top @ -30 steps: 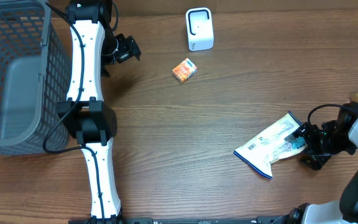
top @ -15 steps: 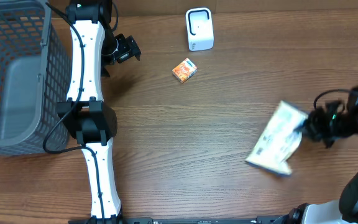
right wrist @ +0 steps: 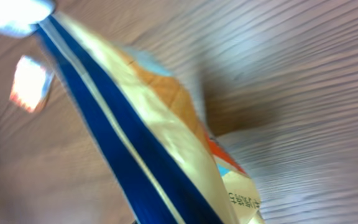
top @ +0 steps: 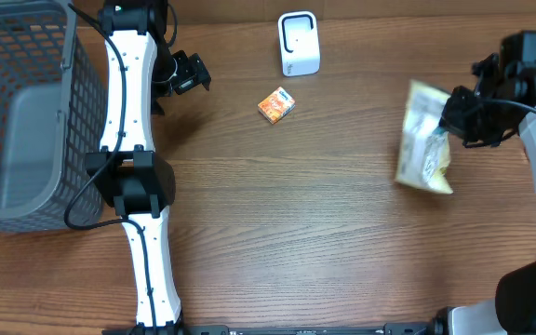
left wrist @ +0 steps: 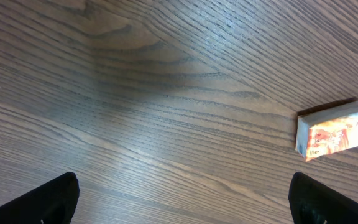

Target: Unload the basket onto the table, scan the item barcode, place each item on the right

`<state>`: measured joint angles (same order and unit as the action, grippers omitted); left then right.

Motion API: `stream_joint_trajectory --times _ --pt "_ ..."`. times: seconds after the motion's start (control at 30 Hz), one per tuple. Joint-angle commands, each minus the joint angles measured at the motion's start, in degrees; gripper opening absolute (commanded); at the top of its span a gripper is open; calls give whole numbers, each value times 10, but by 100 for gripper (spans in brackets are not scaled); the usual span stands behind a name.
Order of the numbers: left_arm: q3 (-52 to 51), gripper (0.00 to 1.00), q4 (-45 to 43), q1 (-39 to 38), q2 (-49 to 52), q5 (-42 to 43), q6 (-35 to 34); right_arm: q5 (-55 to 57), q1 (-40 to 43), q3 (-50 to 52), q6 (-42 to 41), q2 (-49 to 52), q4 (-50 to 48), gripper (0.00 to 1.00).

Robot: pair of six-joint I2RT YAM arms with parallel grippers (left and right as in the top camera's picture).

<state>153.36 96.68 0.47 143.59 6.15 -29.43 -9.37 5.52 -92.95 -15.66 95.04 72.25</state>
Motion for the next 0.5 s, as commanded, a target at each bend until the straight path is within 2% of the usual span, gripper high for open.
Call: stream_joint_trajectory --times 0.0,0.13,0.2,0.33,0.47 --pt "1 100 1 -2 -4 -6 11 188 -58 -42 -125 -11 -9 4" --pt "1 100 1 -2 -4 -6 11 393 -178 -27 -214 9 2 4" --pt "1 100 1 -2 -4 -6 11 432 -222 -16 -243 30 10 4" --pt "1 100 1 -2 -4 -6 11 419 -331 -9 -281 124 15 4" --pt "1 100 1 -2 -4 -6 11 301 -426 -10 -280 168 -28 14"
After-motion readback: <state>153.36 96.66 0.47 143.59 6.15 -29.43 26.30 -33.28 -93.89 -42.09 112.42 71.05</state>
